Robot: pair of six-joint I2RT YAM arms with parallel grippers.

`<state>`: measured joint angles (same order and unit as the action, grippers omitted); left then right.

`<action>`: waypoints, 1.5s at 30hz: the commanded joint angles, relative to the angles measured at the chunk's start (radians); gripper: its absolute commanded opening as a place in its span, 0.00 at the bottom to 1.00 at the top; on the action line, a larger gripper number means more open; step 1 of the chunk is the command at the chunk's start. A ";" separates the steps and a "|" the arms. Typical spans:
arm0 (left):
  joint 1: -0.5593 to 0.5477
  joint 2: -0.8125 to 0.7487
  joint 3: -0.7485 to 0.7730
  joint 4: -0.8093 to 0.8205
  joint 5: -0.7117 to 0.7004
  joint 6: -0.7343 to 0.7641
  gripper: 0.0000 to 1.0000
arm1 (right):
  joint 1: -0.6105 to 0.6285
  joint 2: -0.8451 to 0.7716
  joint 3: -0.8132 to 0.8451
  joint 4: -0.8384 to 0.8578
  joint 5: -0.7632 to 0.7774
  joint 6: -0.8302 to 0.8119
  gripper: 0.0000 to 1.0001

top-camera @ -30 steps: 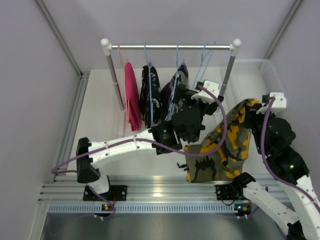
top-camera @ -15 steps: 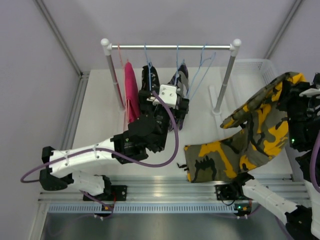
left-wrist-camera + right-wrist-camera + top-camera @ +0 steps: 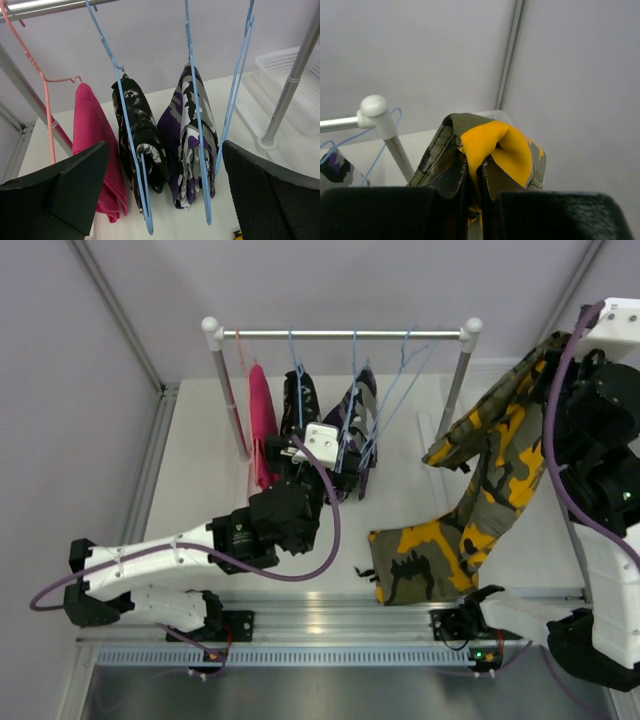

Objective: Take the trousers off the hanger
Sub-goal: Place the trousers in the bin.

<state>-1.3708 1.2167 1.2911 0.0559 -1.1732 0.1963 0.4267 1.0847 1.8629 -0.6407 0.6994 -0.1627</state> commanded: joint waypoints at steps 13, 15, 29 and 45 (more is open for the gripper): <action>-0.004 -0.078 -0.085 -0.007 -0.013 -0.034 0.99 | -0.600 0.142 0.063 0.032 -0.463 0.288 0.00; -0.004 -0.082 -0.087 -0.004 -0.005 -0.031 0.99 | -0.646 0.193 0.100 0.019 -0.526 0.299 0.00; -0.002 -0.085 -0.130 -0.001 0.003 -0.041 0.99 | -0.772 0.566 0.300 -0.033 -0.799 0.376 0.00; -0.002 -0.066 -0.145 -0.041 -0.008 -0.066 0.99 | -0.781 0.842 0.314 -0.004 -0.926 0.408 0.25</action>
<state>-1.3705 1.1484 1.1511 0.0219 -1.1717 0.1513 -0.3481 1.8923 2.1357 -0.7307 -0.1577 0.2333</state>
